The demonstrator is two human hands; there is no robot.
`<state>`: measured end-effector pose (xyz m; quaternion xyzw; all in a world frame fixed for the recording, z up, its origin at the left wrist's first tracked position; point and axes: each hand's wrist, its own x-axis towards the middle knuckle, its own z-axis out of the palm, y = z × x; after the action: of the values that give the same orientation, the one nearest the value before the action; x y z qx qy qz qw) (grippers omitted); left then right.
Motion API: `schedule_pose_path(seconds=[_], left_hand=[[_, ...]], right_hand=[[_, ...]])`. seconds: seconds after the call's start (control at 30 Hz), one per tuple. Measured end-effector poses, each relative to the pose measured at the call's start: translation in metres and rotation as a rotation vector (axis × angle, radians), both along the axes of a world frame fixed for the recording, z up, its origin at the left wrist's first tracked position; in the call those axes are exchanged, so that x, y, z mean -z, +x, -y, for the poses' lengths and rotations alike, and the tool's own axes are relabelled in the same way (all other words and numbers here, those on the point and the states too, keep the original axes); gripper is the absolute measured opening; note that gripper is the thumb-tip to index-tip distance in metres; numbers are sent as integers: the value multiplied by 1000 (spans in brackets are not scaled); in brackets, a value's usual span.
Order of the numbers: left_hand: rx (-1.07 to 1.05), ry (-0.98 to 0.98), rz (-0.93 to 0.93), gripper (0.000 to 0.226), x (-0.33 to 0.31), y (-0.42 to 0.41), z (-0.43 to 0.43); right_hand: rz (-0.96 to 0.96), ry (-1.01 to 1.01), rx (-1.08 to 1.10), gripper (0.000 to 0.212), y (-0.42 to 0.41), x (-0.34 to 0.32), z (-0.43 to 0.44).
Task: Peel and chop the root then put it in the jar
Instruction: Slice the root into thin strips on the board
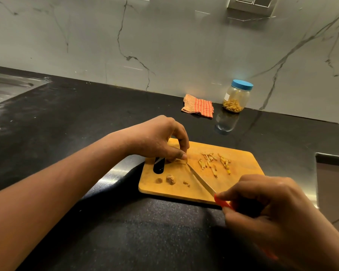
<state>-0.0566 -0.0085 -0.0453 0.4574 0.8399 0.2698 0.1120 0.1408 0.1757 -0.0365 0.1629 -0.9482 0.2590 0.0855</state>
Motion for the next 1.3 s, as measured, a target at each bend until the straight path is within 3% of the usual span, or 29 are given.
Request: schedule_pose_path(seconds=[0.2, 0.33, 0.5, 0.63, 1.03, 1.3], left_hand=[[-7, -37, -31, 3, 4, -1, -2], [-10, -42, -44, 8, 4, 0, -3], [-2, -50, -61, 8, 5, -1, -3], [0, -53, -75, 3, 5, -1, -2], [20, -54, -40, 9, 3, 0, -1], [21, -46, -14, 12, 2, 2, -1]], right_hand=[[22, 91, -26, 16, 4, 0, -1], [23, 263, -103, 16, 7, -5, 2], [-96, 369, -141, 10, 19, -4, 10], [-132, 355, -131, 10, 23, -9, 9], [27, 296, -18, 26, -5, 0, -5], [12, 52, 107, 19, -18, 1, -9]])
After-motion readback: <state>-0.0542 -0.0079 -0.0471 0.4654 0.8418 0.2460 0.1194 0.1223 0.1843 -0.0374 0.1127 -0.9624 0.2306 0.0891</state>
